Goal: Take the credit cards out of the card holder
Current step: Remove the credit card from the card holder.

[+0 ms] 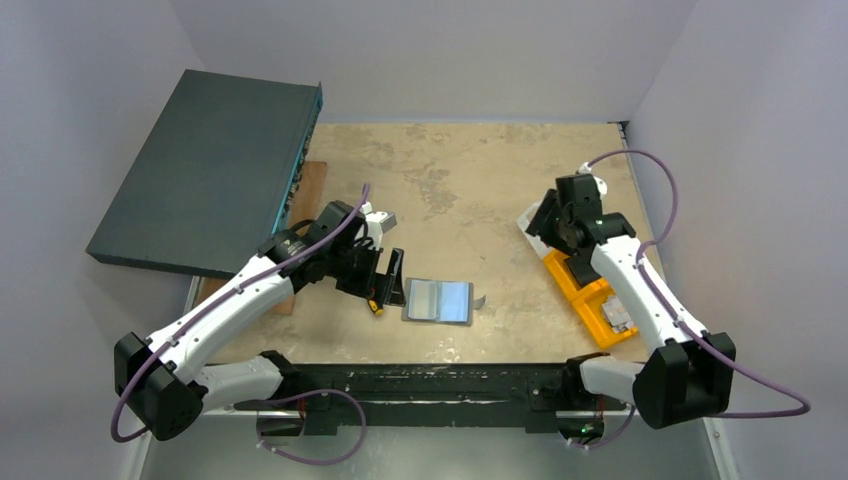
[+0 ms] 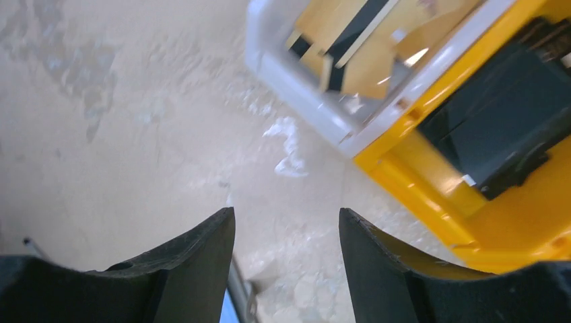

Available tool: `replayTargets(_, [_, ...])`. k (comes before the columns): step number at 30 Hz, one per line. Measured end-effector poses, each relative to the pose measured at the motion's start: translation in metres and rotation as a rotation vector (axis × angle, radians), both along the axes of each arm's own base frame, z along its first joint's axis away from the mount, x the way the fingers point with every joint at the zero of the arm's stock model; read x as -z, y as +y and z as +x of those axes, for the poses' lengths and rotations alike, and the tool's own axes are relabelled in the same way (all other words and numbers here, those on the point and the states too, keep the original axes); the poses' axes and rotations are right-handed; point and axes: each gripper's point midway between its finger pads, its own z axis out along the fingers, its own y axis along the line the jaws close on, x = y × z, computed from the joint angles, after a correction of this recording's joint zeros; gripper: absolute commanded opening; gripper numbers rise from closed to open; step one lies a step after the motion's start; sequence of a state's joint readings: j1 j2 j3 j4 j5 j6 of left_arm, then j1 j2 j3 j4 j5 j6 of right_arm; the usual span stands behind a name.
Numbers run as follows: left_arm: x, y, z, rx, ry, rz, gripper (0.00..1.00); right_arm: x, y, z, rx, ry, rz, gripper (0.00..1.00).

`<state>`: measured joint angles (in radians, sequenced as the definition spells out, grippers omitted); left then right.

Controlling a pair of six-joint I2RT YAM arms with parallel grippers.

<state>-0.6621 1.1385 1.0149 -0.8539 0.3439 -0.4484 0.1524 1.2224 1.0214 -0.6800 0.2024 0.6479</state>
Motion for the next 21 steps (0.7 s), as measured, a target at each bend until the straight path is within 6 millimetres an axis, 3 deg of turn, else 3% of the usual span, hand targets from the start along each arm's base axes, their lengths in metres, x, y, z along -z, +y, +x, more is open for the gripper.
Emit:
replayTargets(3, [0.002, 0.001, 0.002, -0.006, 0.001, 0.011, 0.93, 0.009, 0.037, -0.008, -0.085, -0.001, 0.061, 0.54])
replayTargets(9, [0.009, 0.003, 0.006, -0.023, 0.008, 0.039, 0.93, 0.029, 0.091, -0.026, -0.19, 0.007, 0.15, 0.5])
replayTargets(15, [0.018, 0.005, 0.012, -0.067, 0.031, 0.073, 0.93, 0.04, 0.167, -0.052, -0.379, 0.023, 0.208, 0.49])
replayTargets(21, [0.032, 0.006, 0.014, -0.135, 0.065, 0.086, 0.93, 0.081, 0.221, -0.086, -0.531, 0.14, 0.163, 0.49])
